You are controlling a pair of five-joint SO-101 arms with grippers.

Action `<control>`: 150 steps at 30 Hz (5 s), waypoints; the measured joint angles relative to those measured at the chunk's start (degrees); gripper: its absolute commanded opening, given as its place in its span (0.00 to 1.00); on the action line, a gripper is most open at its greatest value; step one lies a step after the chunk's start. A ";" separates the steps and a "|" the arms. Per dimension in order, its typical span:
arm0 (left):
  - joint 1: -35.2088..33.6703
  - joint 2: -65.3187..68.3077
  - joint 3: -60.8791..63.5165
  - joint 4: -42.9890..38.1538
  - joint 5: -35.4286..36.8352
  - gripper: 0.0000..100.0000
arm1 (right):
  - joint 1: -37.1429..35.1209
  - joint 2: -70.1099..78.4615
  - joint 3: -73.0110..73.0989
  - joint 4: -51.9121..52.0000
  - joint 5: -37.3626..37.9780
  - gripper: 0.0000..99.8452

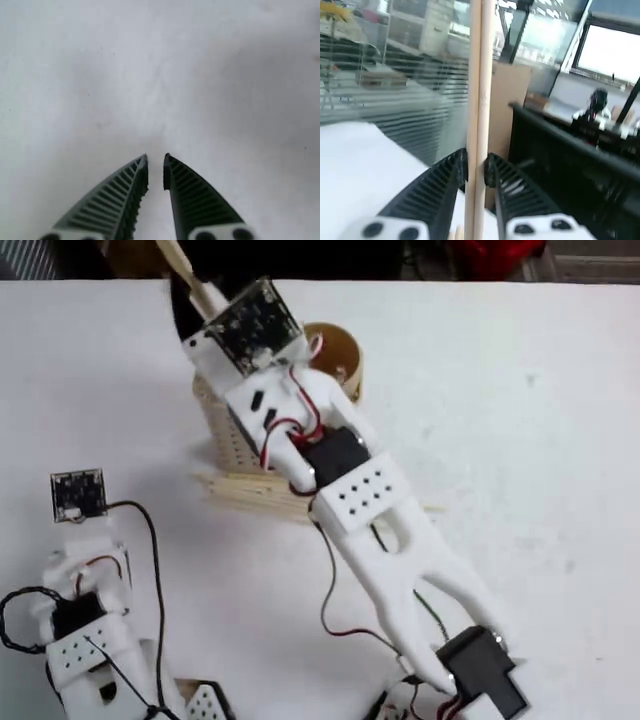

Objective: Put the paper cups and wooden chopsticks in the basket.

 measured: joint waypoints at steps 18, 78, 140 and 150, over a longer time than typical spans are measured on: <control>0.00 0.00 0.00 0.00 0.00 0.08 | 0.79 -13.45 17.49 2.20 -0.44 0.12; 0.00 0.00 0.00 0.00 0.00 0.08 | 30.95 11.16 36.04 19.25 13.98 0.11; 2.11 0.00 1.93 -2.46 0.00 0.08 | -0.44 -24.09 -9.49 71.91 -34.29 0.24; 2.37 0.00 1.93 -2.55 0.00 0.08 | 5.10 -15.03 -12.84 74.55 -38.59 0.24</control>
